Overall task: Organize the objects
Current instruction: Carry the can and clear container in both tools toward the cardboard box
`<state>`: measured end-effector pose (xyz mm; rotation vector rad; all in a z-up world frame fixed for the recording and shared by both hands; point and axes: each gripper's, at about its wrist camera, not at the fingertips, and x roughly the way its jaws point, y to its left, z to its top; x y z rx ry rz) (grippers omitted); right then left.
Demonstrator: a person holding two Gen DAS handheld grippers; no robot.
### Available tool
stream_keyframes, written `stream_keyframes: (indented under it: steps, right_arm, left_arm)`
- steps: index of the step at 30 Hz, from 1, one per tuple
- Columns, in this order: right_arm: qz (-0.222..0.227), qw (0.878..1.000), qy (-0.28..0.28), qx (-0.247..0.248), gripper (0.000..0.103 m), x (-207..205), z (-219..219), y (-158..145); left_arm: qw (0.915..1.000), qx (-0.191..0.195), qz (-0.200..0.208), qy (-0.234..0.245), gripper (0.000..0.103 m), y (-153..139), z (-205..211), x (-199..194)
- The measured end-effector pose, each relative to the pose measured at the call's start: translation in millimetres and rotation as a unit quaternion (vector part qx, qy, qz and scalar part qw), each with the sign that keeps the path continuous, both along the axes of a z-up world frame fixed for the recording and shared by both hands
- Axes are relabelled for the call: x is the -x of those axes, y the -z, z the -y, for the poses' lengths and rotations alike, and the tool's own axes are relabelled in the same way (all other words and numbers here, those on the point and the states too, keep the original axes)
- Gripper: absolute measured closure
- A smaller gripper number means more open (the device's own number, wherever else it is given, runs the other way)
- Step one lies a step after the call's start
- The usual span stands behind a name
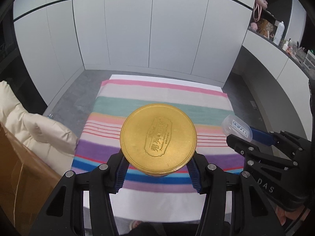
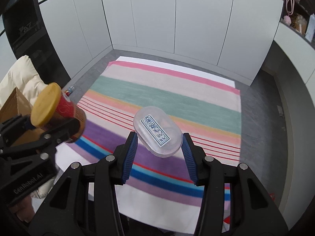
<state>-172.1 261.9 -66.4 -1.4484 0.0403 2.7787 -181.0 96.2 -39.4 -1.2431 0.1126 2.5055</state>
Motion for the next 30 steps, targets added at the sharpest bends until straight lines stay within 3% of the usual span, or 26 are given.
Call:
stream_keyframes:
  steps: [9, 15, 22, 27, 30]
  right_arm:
    - [-0.014, 1.0, 0.016, -0.005, 0.055, -40, -2, -28]
    - [-0.029, 1.0, 0.01, 0.003, 0.055, -53, 0, -32]
    - [-0.03, 0.999, -0.007, 0.016, 0.055, -48, 2, -27]
    - [-0.04, 0.999, -0.001, 0.034, 0.055, -44, 2, -38]
    - [-0.053, 0.998, -0.009, 0.017, 0.055, -42, 10, -44]
  left_arm:
    - [0.9999, -0.002, -0.01, 0.006, 0.049, -18, 7, -40]
    - [0.9996, -0.023, -0.018, -0.001, 0.049, -25, 17, -42]
    - [0.9991, -0.034, -0.023, -0.007, 0.049, -31, 28, -41]
    - [0.9989, -0.021, -0.039, -0.011, 0.049, -30, 34, -42]
    - [0.9987, -0.026, -0.042, -0.014, 0.049, -28, 40, -41]
